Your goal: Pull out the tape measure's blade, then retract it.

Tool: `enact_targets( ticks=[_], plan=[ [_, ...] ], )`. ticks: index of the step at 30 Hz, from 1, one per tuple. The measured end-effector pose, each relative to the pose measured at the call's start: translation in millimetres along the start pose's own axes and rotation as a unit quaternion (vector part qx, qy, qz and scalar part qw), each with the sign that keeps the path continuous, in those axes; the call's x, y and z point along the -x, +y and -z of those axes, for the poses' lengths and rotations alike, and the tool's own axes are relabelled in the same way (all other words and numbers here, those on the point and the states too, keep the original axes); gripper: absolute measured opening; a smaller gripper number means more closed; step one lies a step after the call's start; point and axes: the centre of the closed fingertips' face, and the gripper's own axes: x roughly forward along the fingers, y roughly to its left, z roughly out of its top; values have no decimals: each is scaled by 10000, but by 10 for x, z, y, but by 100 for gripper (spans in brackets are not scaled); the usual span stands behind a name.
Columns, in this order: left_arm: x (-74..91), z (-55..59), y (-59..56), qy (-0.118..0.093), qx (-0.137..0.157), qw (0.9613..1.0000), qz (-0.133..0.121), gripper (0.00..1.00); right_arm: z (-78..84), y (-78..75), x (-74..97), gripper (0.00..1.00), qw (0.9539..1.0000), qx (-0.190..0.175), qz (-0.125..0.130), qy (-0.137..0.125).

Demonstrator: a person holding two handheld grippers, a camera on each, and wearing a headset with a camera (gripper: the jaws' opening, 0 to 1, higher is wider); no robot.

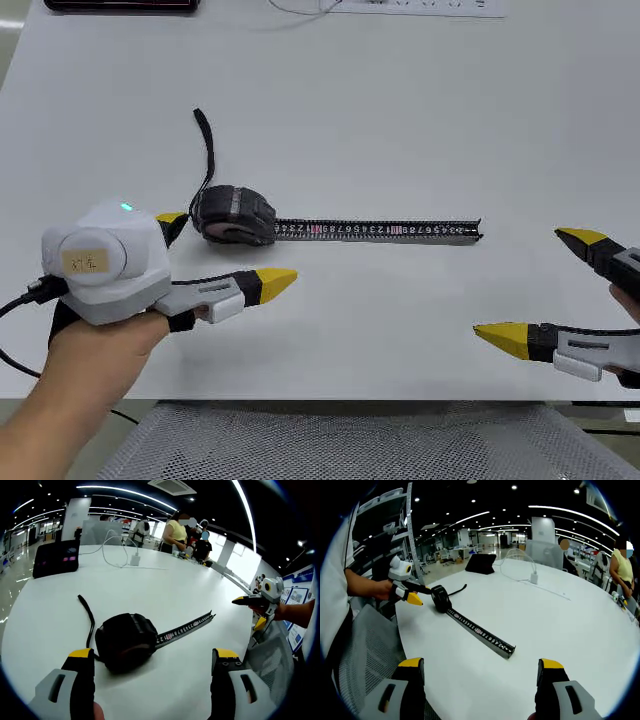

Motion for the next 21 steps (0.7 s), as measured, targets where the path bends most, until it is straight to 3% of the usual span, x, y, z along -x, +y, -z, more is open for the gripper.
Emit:
enact_targets(
  ticks=[18,21],
  plan=[
    [-54,-7,9,-78,116,9998,-157,93,21,-48,-26,90,10000,4,7,53],
    [-54,-10,38,-95,157,9995,-244,88,19,-50,-26,84,9999,66,-37,74]
  ],
)
